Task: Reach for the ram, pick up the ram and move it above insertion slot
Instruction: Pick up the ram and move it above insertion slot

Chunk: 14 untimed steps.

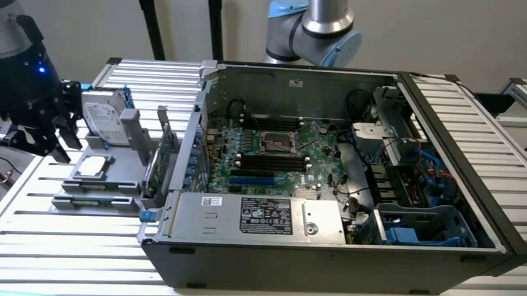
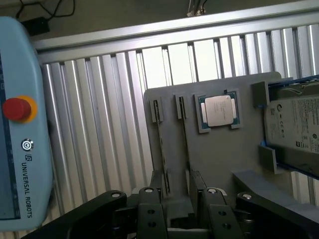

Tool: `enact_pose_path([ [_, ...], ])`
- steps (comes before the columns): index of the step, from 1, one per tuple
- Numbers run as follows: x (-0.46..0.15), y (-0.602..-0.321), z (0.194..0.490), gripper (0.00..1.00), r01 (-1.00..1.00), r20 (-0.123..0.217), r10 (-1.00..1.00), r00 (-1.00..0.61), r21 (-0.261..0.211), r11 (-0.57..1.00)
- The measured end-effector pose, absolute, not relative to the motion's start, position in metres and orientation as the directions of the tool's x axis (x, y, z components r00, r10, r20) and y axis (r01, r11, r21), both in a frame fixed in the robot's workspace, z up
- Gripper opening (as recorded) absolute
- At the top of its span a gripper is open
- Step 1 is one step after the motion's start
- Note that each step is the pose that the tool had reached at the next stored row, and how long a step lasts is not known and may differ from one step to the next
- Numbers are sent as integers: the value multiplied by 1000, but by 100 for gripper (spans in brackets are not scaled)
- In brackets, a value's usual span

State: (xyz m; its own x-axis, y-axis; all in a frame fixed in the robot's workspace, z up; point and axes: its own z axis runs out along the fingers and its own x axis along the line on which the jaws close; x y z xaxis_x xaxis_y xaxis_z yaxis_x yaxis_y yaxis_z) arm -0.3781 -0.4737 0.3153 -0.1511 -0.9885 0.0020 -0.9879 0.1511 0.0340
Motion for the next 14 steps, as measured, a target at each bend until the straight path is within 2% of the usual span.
enact_pose_path([
  [14,-378,-478,290,36,-988,2,-989,-149,34,149],
])
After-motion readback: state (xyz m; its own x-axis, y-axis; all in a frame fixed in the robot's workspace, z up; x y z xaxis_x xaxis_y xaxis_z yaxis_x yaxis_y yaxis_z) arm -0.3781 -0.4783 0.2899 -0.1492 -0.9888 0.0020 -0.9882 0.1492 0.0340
